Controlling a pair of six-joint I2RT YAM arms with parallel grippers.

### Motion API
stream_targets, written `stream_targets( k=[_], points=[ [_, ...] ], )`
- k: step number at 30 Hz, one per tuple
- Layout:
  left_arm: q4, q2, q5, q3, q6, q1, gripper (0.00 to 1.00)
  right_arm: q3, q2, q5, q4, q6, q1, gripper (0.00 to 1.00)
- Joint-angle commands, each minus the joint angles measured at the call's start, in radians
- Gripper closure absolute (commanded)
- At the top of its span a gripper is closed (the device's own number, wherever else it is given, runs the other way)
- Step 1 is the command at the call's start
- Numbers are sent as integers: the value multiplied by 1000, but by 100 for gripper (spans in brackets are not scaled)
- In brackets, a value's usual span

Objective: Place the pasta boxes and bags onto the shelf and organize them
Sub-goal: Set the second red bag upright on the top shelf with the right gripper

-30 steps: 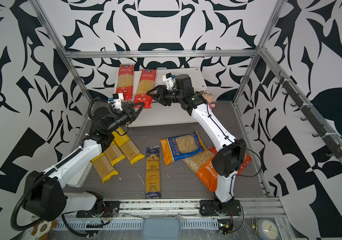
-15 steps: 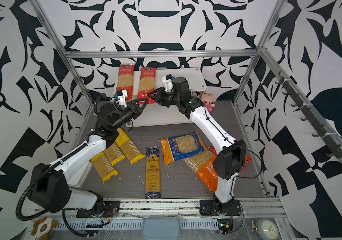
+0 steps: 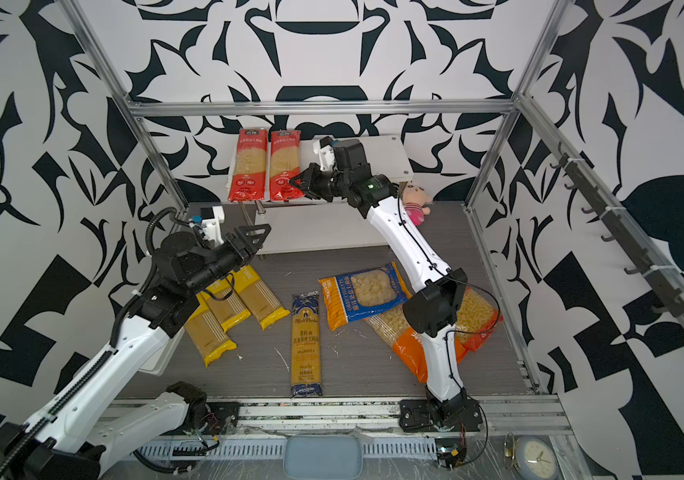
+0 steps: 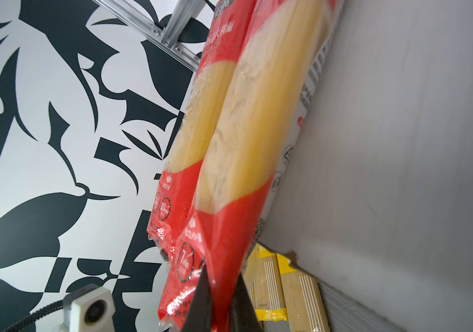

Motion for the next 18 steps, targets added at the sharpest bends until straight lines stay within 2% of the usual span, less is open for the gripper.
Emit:
stream_targets(
  k=[1,5,11,18],
  points=[
    [-201,-65,-52,-53,25,57,42,51,0,-20,31,-34,11,95],
    [-236,-121,-30,-115,10,101,42,64,29,-19,69,-4,17,95],
    [-230,-146,-18,-174,-10,103,42,121,81,-30,70,22,31,96],
    [-212,-128,-8,-174,-4,103,42,174,120,-30,54,31,50,97]
  ],
)
